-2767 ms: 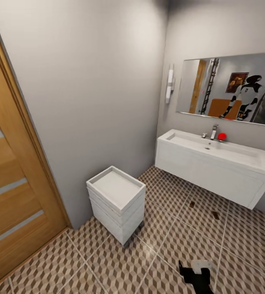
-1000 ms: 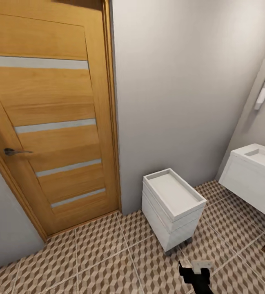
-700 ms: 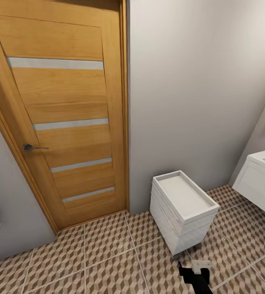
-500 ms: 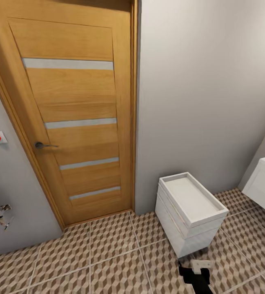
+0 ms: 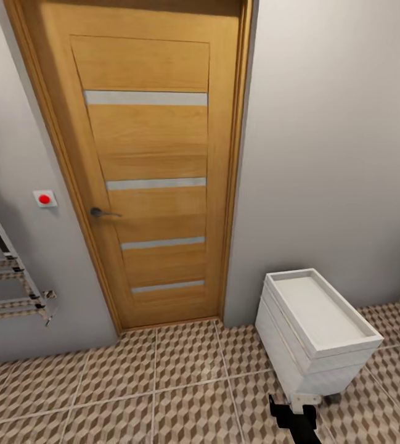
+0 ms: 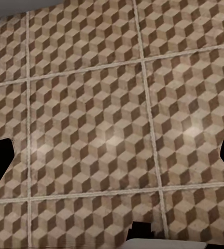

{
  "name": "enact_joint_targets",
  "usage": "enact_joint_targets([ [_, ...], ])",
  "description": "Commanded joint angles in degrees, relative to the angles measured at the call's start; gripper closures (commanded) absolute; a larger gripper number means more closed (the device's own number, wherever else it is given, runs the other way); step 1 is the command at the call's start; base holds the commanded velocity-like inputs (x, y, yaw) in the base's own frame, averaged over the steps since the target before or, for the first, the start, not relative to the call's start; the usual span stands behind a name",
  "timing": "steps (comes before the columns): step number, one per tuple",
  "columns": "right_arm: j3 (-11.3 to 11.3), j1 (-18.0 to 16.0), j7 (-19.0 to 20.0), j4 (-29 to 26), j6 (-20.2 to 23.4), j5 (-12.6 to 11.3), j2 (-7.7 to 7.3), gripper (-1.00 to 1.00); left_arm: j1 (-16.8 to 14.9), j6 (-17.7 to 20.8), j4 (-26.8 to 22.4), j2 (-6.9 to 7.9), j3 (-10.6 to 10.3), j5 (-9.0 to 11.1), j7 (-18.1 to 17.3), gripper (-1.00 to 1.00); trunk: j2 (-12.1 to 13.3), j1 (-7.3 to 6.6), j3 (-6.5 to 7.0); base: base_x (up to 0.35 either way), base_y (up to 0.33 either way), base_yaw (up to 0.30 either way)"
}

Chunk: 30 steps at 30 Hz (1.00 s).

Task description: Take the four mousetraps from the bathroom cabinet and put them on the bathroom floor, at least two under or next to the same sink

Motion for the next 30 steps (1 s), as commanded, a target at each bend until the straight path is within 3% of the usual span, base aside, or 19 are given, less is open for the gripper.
enact_joint_targets([
  [1, 0.53, -0.04, -0.07, 0.02, -0.17, -0.58, -0.01, -1.0, -0.13, -0.34, 0.27, -0.04, -0.27, -0.11, 0.36, -1.0, -0.13, 0.04, -0.13, 0.0, 0.0, 0.289],
  [20, 0.5, -0.04, -0.07, 0.02, -0.18, -0.58, -0.01, -1.0, -0.14, -0.35, 0.27, 0.03, -0.27, -0.11, 0.36, -1.0, -0.13, 0.04, -0.13, 0.0, 0.008, 0.289],
  [30, 0.51, -0.04, -0.07, 0.02, -0.17, -0.58, -0.01, -1.0, -0.12, -0.35, 0.27, -0.01, -0.27, -0.11, 0.36, -1.0, -0.13, 0.04, -0.13, 0.0, 0.187, 0.289],
])
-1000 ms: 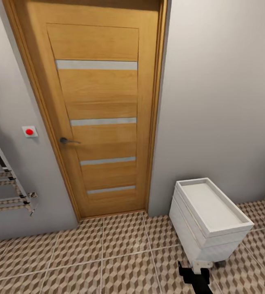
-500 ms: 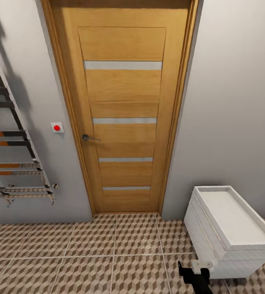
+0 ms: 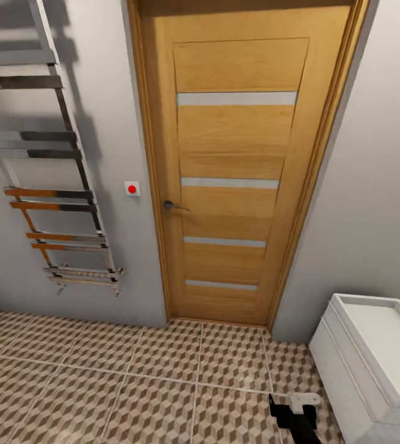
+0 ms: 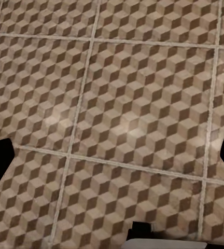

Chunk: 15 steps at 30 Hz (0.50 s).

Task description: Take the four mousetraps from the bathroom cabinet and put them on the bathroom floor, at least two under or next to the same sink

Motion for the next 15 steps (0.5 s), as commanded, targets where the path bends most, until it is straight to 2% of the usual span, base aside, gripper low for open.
enact_joint_targets([
  [1, 0.51, -0.04, -0.1, 0.04, -0.2, -0.58, -0.01, -1.0, -0.13, -0.32, 0.26, -0.02, -0.27, -0.12, 0.33, -1.0, -0.13, 0.04, -0.13, 0.0, 0.263, 0.289],
  [15, 0.52, -0.04, -0.1, 0.04, -0.19, -0.58, -0.01, -1.0, -0.11, -0.32, 0.26, 0.0, -0.27, -0.12, 0.33, -1.0, -0.13, 0.04, -0.13, 0.0, 0.279, 0.289],
])
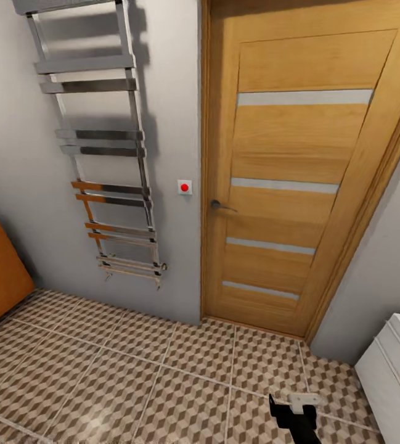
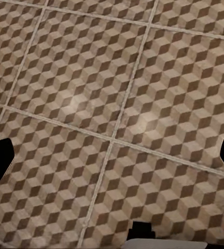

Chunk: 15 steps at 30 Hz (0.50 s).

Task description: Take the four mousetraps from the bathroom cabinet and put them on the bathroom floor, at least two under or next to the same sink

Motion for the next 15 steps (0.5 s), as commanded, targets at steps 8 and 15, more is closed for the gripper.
enact_joint_targets([
  [8, 0.52, -0.04, -0.1, 0.04, -0.2, -0.58, -0.01, -1.0, -0.13, -0.32, 0.25, -0.09, -0.27, -0.12, 0.33, -1.0, -0.13, 0.04, -0.13, 0.0, 0.178, 0.289],
  [15, 0.54, -0.04, -0.1, 0.04, -0.2, -0.58, -0.01, -1.0, -0.12, -0.32, 0.25, -0.1, -0.27, -0.12, 0.33, -1.0, -0.13, 0.04, -0.13, 0.0, 0.025, 0.289],
])
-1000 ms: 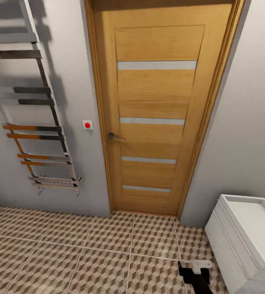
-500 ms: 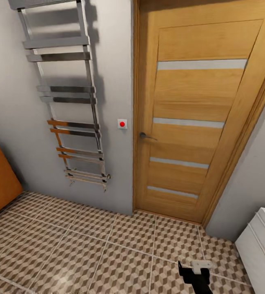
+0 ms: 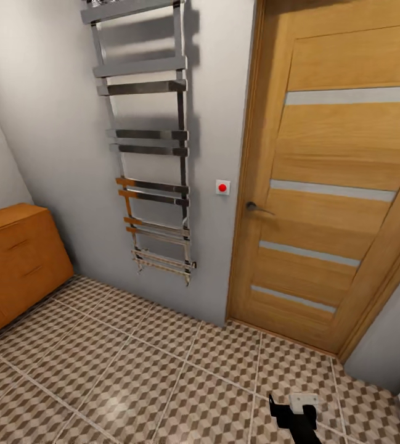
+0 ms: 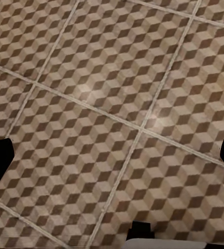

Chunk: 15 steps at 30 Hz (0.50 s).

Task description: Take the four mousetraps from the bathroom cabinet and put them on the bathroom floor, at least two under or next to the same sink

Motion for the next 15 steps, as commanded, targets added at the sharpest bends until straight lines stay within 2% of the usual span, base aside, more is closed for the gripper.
enact_joint_targets([
  [1, 0.54, -0.04, -0.07, 0.02, -0.17, -0.58, -0.01, -1.0, -0.15, -0.34, 0.27, -0.03, -0.27, -0.11, 0.36, -1.0, -0.13, 0.04, -0.13, 0.0, 0.004, 0.289],
  [15, 0.55, -0.04, -0.07, 0.02, -0.17, -0.58, 0.04, -1.0, -0.12, -0.34, 0.27, -0.03, -0.27, -0.11, 0.36, -1.0, -0.13, 0.04, -0.13, 0.014, 0.001, 0.289],
])
